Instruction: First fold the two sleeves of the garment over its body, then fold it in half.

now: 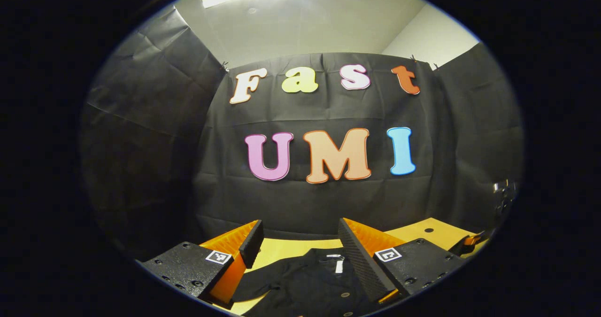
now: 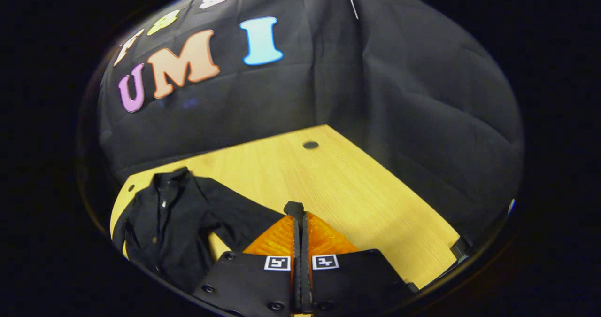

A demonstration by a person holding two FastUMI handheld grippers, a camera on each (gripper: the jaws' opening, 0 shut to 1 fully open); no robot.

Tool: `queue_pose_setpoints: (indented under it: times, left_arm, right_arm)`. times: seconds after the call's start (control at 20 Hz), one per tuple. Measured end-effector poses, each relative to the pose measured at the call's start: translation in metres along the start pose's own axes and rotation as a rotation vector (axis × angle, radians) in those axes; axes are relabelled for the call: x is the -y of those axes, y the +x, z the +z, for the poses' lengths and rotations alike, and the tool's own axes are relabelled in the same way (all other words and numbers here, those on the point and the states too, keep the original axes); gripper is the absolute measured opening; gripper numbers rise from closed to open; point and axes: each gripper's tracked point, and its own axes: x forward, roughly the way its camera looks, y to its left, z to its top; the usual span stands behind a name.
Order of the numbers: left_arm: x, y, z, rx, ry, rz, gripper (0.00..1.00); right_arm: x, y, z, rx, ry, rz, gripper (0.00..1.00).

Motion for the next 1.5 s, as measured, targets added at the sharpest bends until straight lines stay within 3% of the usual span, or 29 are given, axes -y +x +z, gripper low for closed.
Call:
queue_pose_setpoints:
  times: [0.1,0.3,0.5,0.7,0.75,0.8,0.95,1.0,1.05,1.1,1.5]
  left_arm:
    - [-0.022,-0.004,-0.001,0.000,0.005,0.022,0.95]
    - [-0.062,-0.010,-0.005,-0.005,-0.008,0.064,0.99]
    - [-0.109,-0.020,-0.007,-0.001,-0.008,0.111,0.95]
    - [-0.153,-0.033,-0.013,-0.007,0.010,0.152,0.99]
    - [-0.163,-0.036,-0.014,-0.009,0.015,0.162,0.95]
    - [-0.172,-0.039,-0.015,-0.012,0.021,0.173,0.99]
    - [-0.195,-0.046,-0.019,-0.019,0.038,0.199,0.95]
    - [-0.203,-0.049,-0.020,-0.020,0.045,0.205,0.99]
    - [-0.208,-0.051,-0.020,-0.019,0.053,0.208,0.95]
    - [-0.214,-0.053,-0.020,-0.020,0.060,0.212,0.99]
    - [-0.250,-0.059,-0.043,-0.052,0.064,0.226,0.99]
  right_arm:
    - [-0.042,-0.012,0.025,0.078,-0.048,0.050,0.02]
    - [-0.122,-0.036,0.060,0.204,-0.174,0.131,0.02]
    - [-0.202,-0.069,0.068,0.304,-0.295,0.207,0.02]
    - [-0.260,-0.071,0.059,0.312,-0.327,0.267,0.02]
    - [-0.273,-0.069,0.055,0.307,-0.334,0.277,0.02]
    - [-0.286,-0.065,0.049,0.297,-0.342,0.291,0.02]
    - [-0.325,-0.061,0.034,0.273,-0.374,0.327,0.01]
    - [-0.337,-0.059,0.029,0.271,-0.388,0.339,0.01]
    - [-0.349,-0.058,0.023,0.264,-0.405,0.346,0.01]
    - [-0.357,-0.054,0.016,0.256,-0.421,0.352,0.02]
    - [-0.428,-0.021,-0.044,0.170,-0.528,0.369,0.02]
